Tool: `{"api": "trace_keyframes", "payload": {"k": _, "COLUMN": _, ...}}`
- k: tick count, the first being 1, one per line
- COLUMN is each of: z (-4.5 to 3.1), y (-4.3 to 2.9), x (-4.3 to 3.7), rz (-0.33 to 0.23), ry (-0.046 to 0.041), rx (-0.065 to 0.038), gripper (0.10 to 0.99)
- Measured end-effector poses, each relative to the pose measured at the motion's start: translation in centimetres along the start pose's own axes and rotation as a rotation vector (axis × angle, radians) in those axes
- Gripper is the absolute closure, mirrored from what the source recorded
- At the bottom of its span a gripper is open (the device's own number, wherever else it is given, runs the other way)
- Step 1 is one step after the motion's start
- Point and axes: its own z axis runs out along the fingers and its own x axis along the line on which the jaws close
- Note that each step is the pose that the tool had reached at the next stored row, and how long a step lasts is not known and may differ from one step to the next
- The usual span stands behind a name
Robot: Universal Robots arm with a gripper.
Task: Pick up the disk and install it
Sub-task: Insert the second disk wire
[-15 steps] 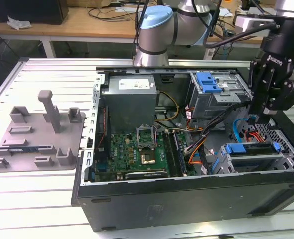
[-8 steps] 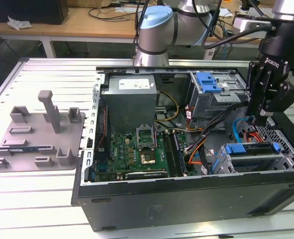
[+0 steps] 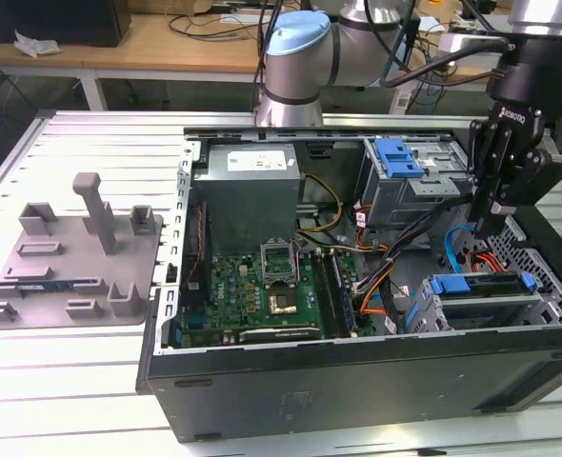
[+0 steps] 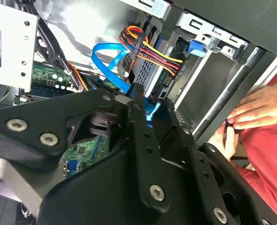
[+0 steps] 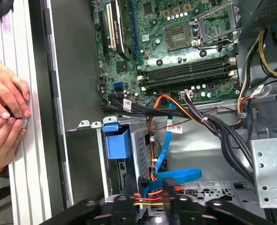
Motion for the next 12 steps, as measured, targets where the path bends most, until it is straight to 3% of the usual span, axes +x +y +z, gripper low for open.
{"api": "trace_keyframes", "payload": {"k": 7, "z": 0.07, "y": 0.02, "x": -0.2, "rz": 0.001, "ry": 0.0275, "rx": 0.003, "gripper": 0.749}}
{"api": "trace_keyframes", "payload": {"k": 12, "z": 0.09, "y": 0.1, "x": -0.37, "rz": 0.002, "ry": 0.0324, "rx": 0.003, "gripper": 0.749}}
